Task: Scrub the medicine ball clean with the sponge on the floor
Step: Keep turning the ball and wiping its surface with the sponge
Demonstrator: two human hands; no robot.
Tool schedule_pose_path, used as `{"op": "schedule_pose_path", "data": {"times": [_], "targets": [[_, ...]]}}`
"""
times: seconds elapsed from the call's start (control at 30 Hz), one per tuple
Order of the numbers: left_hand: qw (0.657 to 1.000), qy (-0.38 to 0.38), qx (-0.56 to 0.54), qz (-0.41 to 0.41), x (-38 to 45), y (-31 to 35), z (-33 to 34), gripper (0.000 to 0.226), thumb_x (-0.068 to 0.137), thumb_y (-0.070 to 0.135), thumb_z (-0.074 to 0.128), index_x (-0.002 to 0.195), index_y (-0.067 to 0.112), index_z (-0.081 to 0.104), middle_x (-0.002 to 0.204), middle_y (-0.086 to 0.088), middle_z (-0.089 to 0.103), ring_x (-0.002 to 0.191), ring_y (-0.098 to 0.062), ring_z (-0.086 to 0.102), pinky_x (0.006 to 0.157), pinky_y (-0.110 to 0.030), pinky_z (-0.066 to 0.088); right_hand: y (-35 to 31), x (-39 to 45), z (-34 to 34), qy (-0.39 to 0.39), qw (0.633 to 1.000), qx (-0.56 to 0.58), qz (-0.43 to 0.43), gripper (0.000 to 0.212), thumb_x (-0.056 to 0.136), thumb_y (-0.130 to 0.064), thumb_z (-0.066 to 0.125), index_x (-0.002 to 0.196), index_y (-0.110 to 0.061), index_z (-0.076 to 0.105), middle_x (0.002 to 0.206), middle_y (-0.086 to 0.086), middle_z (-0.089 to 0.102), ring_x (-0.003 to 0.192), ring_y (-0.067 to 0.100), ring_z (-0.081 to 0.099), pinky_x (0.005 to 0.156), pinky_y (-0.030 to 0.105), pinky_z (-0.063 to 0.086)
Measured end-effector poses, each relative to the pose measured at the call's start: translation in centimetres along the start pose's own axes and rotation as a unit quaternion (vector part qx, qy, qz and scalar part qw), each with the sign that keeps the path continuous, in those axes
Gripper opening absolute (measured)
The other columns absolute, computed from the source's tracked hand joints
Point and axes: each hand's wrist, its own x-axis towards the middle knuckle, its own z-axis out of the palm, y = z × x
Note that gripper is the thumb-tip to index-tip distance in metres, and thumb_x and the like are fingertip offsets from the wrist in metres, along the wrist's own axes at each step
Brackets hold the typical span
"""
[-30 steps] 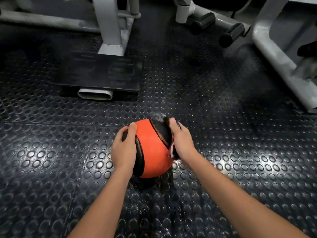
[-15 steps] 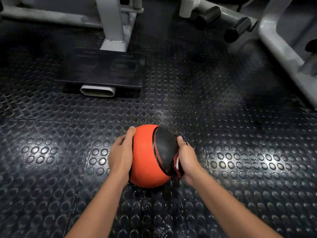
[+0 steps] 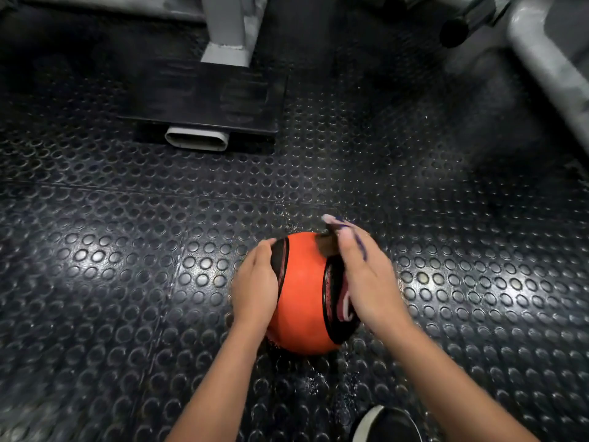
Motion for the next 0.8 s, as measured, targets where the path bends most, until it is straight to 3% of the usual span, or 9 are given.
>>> {"op": "schedule_pose_path", "data": {"times": [0.1,0.2,0.27,0.37,0.43,0.53,0.63,0.7,0.8], "targets": [[1.0,-0.008,0.029,-0.004,1.0,0.3,0.3,0.057,0.087,0.052,0.028,0.116,0.041,0.075,0.134,0.005,0.071,0.127,-0.023,0.061,0.114,-0.05,0.043,1.1,1.7,0.3,-0.055,0.992,-0.095,-0.066,0.032,0.109,-0.042,0.047,0.126,-0.035,0.072,0.132,-0.022,0.065,0.131,-0.004,0.051,0.112,0.02,0.034],[0.999,-0.009,0.046,-0.007,1.3,0.5,0.4,0.064,0.086,0.05,0.028,0.125,0.034,0.076,0.137,0.005,0.069,0.13,-0.023,0.06,0.115,-0.051,0.043,4.1,3.7,-0.8,-0.027,0.994,0.022,0.103,0.035,0.107,-0.045,0.051,0.116,-0.024,0.077,0.089,-0.016,0.077,0.096,0.014,0.071,0.089,0.032,0.051],[0.998,-0.009,0.059,-0.003,1.5,0.5,0.5,0.064,0.086,0.048,0.027,0.127,0.034,0.075,0.139,0.006,0.068,0.131,-0.023,0.059,0.115,-0.051,0.042,5.1,4.4,-1.4,-0.057,0.966,0.104,0.228,0.048,0.105,-0.051,0.05,0.099,-0.01,0.074,0.086,-0.001,0.078,0.089,0.026,0.073,0.083,0.036,0.053],[0.996,-0.018,0.089,0.009,2.0,0.6,0.6,0.057,0.097,0.035,0.028,0.134,0.028,0.072,0.145,0.0,0.065,0.135,-0.025,0.056,0.116,-0.044,0.041,3.3,4.2,-1.4,-0.043,0.978,0.045,0.197,0.047,0.107,-0.047,0.048,0.081,-0.012,0.066,0.06,-0.003,0.066,0.064,0.019,0.063,0.063,0.029,0.044],[0.995,-0.014,0.098,0.008,2.9,0.1,0.6,0.048,0.107,0.022,0.032,0.138,0.025,0.069,0.146,-0.003,0.064,0.135,-0.026,0.055,0.105,-0.034,0.041,1.7,3.4,-0.8,-0.034,0.997,-0.002,0.072,0.039,0.107,-0.046,0.048,0.1,-0.02,0.075,0.074,-0.003,0.072,0.072,0.014,0.067,0.068,0.025,0.047],[0.995,-0.016,0.097,0.009,3.5,-0.6,0.5,0.045,0.108,0.018,0.035,0.135,0.027,0.07,0.142,-0.002,0.067,0.127,-0.021,0.057,0.091,-0.028,0.035,1.3,2.2,0.0,-0.052,0.997,-0.041,-0.049,0.025,0.108,-0.039,0.052,0.117,-0.037,0.076,0.113,-0.009,0.076,0.105,0.003,0.067,0.092,0.015,0.047],[0.994,-0.025,0.103,0.021,3.2,-0.5,0.5,0.043,0.108,0.022,0.036,0.133,0.033,0.07,0.135,0.002,0.068,0.122,-0.017,0.057,0.092,-0.027,0.035,2.6,2.4,-0.3,-0.021,0.999,0.003,0.037,0.033,0.107,-0.047,0.049,0.102,-0.029,0.077,0.085,0.015,0.077,0.08,0.028,0.073,0.076,0.031,0.058],[0.994,-0.021,0.1,0.028,2.9,0.5,0.7,0.036,0.108,0.03,0.042,0.128,0.032,0.072,0.126,0.007,0.069,0.116,-0.014,0.059,0.092,-0.029,0.041,3.1,2.9,-0.6,0.006,0.996,0.013,0.094,0.04,0.106,-0.05,0.049,0.108,-0.022,0.076,0.097,0.008,0.079,0.099,0.028,0.073,0.094,0.041,0.055],[0.985,0.167,0.042,-0.012,1.7,1.9,0.7,0.017,0.101,0.026,0.055,0.099,0.03,0.071,0.098,0.009,0.07,0.094,-0.016,0.065,0.072,-0.025,0.045,3.2,2.8,0.1,0.06,0.989,0.022,0.135,0.039,0.106,-0.051,0.047,0.105,-0.023,0.075,0.102,0.0,0.076,0.105,0.023,0.069,0.102,0.045,0.052]]}}
